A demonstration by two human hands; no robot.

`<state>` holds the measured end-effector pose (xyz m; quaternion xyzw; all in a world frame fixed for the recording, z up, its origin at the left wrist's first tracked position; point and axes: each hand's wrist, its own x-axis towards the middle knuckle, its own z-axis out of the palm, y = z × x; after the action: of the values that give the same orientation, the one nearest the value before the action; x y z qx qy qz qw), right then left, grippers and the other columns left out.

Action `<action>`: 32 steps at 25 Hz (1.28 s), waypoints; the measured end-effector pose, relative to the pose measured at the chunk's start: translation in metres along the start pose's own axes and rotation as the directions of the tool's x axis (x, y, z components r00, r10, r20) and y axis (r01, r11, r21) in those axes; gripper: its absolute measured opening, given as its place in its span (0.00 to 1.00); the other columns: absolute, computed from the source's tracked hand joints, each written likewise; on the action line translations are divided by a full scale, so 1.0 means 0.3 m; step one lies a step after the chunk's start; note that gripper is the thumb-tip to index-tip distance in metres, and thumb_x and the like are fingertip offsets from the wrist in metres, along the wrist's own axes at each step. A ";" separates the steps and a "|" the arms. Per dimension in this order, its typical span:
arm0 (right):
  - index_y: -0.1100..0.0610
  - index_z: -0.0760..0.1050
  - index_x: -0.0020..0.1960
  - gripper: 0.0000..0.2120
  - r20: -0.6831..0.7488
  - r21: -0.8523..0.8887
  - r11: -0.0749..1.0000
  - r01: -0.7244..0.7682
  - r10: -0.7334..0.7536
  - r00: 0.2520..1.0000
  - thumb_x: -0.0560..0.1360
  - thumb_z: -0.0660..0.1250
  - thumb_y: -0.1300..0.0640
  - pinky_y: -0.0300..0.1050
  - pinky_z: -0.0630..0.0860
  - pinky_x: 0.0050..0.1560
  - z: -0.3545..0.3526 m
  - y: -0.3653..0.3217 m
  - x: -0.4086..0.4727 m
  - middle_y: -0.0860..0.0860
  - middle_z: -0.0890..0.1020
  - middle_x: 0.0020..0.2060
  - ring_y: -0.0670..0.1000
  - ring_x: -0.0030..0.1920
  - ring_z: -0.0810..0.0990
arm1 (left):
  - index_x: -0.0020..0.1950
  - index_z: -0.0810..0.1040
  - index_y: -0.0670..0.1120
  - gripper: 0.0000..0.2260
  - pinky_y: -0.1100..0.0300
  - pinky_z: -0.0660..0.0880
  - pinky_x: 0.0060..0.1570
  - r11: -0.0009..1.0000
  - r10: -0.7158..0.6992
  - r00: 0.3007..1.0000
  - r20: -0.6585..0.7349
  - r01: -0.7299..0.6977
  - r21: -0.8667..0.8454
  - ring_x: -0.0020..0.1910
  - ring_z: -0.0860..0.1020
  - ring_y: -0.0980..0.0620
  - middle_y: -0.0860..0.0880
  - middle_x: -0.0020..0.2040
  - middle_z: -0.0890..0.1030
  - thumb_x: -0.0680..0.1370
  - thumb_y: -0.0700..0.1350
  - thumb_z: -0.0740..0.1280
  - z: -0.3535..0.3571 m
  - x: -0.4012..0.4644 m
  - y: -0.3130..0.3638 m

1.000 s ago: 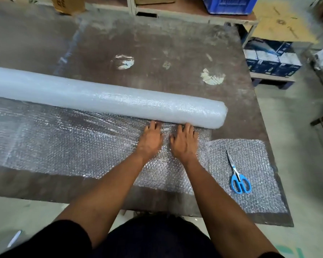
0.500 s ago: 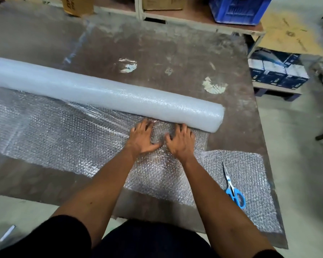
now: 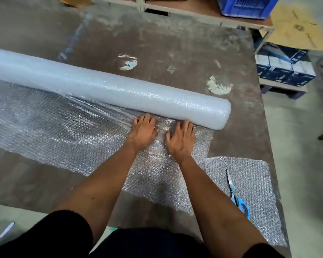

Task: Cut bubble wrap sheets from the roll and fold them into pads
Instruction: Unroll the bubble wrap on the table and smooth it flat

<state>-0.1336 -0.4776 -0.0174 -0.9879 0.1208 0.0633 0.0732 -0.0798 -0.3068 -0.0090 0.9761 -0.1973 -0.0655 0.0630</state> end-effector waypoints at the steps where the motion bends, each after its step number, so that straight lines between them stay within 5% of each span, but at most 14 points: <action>1: 0.57 0.48 0.86 0.39 0.006 0.011 1.000 0.002 -0.002 1.000 0.84 0.49 0.35 0.60 0.39 0.82 0.006 0.002 0.011 0.62 0.47 0.86 0.64 0.85 0.44 | 0.78 0.63 0.49 0.24 0.36 0.65 0.74 1.000 -0.014 1.000 -0.016 0.014 -0.019 0.73 0.69 0.43 0.41 0.75 0.67 0.85 0.59 0.59 0.010 0.004 -0.006; 3: 0.58 0.44 0.86 0.43 -0.013 0.021 1.000 0.020 -0.020 1.000 0.82 0.51 0.34 0.60 0.38 0.82 0.008 0.003 0.031 0.61 0.43 0.85 0.62 0.85 0.42 | 0.84 0.54 0.53 0.31 0.35 0.63 0.75 0.999 -0.035 0.999 -0.010 0.034 -0.017 0.78 0.64 0.43 0.43 0.82 0.58 0.84 0.63 0.57 0.029 0.010 -0.026; 7: 0.55 0.46 0.86 0.46 -0.022 0.089 0.996 0.032 -0.030 0.999 0.80 0.57 0.31 0.66 0.47 0.84 -0.009 0.015 0.085 0.62 0.52 0.85 0.62 0.85 0.53 | 0.86 0.45 0.53 0.38 0.35 0.60 0.75 0.997 -0.014 0.992 0.123 0.004 0.082 0.81 0.58 0.40 0.43 0.86 0.49 0.82 0.68 0.53 0.018 0.050 -0.034; 11: 0.51 0.46 0.87 0.38 -0.033 0.108 0.994 -0.031 0.035 0.999 0.84 0.45 0.31 0.74 0.49 0.81 -0.019 -0.004 0.126 0.60 0.53 0.85 0.62 0.84 0.55 | 0.86 0.45 0.53 0.39 0.34 0.60 0.76 0.997 -0.023 0.992 0.123 0.014 0.076 0.81 0.58 0.39 0.44 0.86 0.49 0.82 0.69 0.53 0.026 0.063 -0.028; 19: 0.47 0.28 0.84 0.48 -0.062 0.075 0.997 -0.032 0.037 0.997 0.81 0.56 0.30 0.74 0.56 0.77 -0.060 -0.031 0.272 0.58 0.31 0.83 0.65 0.84 0.54 | 0.85 0.37 0.54 0.37 0.31 0.53 0.77 0.994 -0.077 0.994 0.079 0.083 -0.070 0.84 0.50 0.42 0.49 0.85 0.33 0.84 0.68 0.49 0.074 0.005 0.018; 23: 0.54 0.40 0.87 0.36 -0.032 0.042 0.998 0.048 -0.047 0.998 0.86 0.51 0.41 0.73 0.46 0.82 -0.054 -0.069 0.284 0.64 0.44 0.85 0.67 0.85 0.46 | 0.86 0.38 0.52 0.35 0.34 0.48 0.79 0.993 -0.106 0.993 0.051 0.109 -0.041 0.85 0.44 0.43 0.47 0.85 0.34 0.85 0.67 0.47 0.095 -0.012 0.036; 26: 0.52 0.47 0.86 0.33 0.002 0.062 0.989 0.134 -0.134 0.991 0.87 0.50 0.39 0.69 0.37 0.78 -0.041 -0.090 0.278 0.62 0.53 0.85 0.64 0.85 0.51 | 0.85 0.38 0.56 0.40 0.32 0.41 0.80 0.994 -0.106 0.993 0.043 0.106 -0.006 0.84 0.34 0.42 0.46 0.85 0.32 0.81 0.72 0.51 0.093 0.019 0.014; 28: 0.48 0.48 0.86 0.32 0.022 0.116 0.984 0.136 -0.139 0.990 0.86 0.52 0.38 0.71 0.47 0.80 -0.046 -0.093 0.283 0.59 0.59 0.83 0.62 0.83 0.57 | 0.85 0.43 0.57 0.37 0.33 0.41 0.81 0.997 -0.059 0.998 0.033 0.058 0.042 0.84 0.35 0.43 0.46 0.85 0.35 0.80 0.72 0.48 0.063 0.055 -0.009; 32: 0.46 0.48 0.86 0.32 -0.012 0.061 0.989 0.138 -0.137 0.990 0.86 0.54 0.38 0.77 0.60 0.75 -0.061 -0.086 0.323 0.57 0.70 0.77 0.59 0.76 0.70 | 0.82 0.62 0.50 0.24 0.40 0.45 0.83 0.997 0.005 0.999 -0.039 -0.002 0.082 0.85 0.46 0.47 0.46 0.87 0.47 0.87 0.57 0.49 -0.013 0.141 -0.046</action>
<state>-0.0318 -0.4781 -0.0098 -0.9914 0.0546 0.0505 0.1075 -0.0353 -0.3106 -0.0116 0.9787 -0.2001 -0.0379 0.0269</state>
